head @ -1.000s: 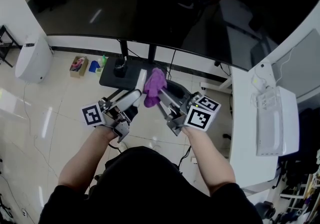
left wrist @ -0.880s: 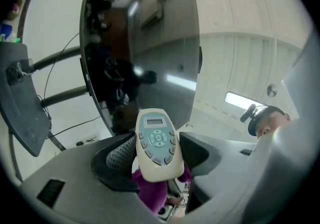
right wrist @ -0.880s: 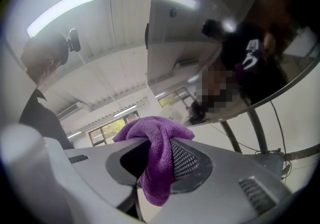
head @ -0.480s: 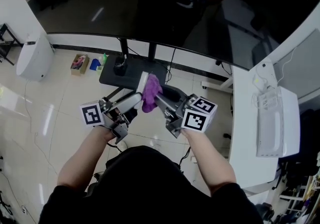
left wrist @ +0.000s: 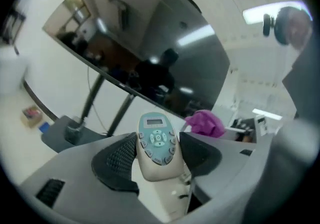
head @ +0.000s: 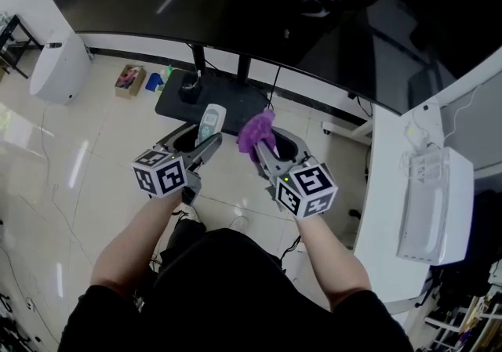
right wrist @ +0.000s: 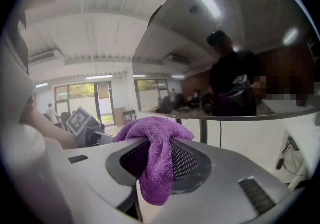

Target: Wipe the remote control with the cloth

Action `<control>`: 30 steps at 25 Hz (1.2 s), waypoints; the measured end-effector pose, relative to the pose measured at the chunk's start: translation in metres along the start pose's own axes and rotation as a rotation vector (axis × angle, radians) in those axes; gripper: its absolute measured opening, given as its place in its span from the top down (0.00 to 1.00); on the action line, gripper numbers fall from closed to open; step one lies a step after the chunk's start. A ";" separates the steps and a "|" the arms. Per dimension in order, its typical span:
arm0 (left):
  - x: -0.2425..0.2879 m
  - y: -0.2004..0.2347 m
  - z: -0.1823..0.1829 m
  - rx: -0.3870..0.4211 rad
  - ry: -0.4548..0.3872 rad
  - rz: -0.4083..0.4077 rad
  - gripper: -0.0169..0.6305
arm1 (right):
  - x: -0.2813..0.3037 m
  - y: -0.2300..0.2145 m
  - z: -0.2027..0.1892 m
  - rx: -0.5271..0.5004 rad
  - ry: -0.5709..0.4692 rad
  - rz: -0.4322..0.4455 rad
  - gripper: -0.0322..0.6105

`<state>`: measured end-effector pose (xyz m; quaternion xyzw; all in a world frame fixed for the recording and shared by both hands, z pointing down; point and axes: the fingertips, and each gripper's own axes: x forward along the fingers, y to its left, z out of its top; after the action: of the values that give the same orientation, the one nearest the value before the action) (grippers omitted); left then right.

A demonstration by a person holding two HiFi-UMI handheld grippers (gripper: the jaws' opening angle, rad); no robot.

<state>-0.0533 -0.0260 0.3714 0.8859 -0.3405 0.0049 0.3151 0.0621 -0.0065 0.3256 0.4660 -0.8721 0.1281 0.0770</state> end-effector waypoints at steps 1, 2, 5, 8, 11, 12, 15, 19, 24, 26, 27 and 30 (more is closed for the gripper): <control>0.008 0.019 -0.007 0.058 0.031 0.078 0.58 | 0.002 -0.004 -0.009 -0.025 0.026 -0.026 0.76; 0.017 0.037 -0.014 0.106 0.061 0.146 0.58 | 0.005 -0.007 -0.019 -0.043 0.052 -0.047 0.76; 0.048 0.093 -0.037 0.202 0.147 0.287 0.58 | 0.017 -0.012 -0.050 -0.050 0.130 -0.079 0.76; 0.086 0.154 -0.065 0.241 0.226 0.360 0.58 | 0.031 -0.019 -0.082 -0.044 0.199 -0.110 0.76; 0.128 0.210 -0.094 0.280 0.288 0.393 0.58 | 0.045 -0.032 -0.111 -0.024 0.246 -0.150 0.76; 0.140 0.226 -0.106 0.282 0.309 0.402 0.58 | 0.047 -0.034 -0.121 -0.010 0.266 -0.159 0.76; 0.173 0.263 -0.137 0.258 0.364 0.410 0.58 | 0.059 -0.050 -0.154 0.013 0.323 -0.194 0.76; 0.205 0.291 -0.155 0.248 0.391 0.406 0.58 | 0.091 -0.070 -0.182 0.019 0.364 -0.212 0.76; 0.220 0.308 -0.167 0.273 0.413 0.413 0.58 | 0.116 -0.084 -0.199 0.028 0.387 -0.233 0.76; 0.222 0.310 -0.172 0.276 0.419 0.419 0.57 | 0.122 -0.088 -0.202 0.032 0.390 -0.237 0.76; 0.223 0.311 -0.175 0.277 0.422 0.424 0.57 | 0.123 -0.089 -0.204 0.033 0.392 -0.238 0.76; 0.222 0.314 -0.181 0.282 0.429 0.433 0.57 | 0.129 -0.090 -0.207 0.036 0.396 -0.239 0.76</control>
<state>-0.0356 -0.2366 0.7407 0.8067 -0.4424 0.3052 0.2457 0.0689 -0.0953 0.5700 0.5331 -0.7760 0.2227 0.2531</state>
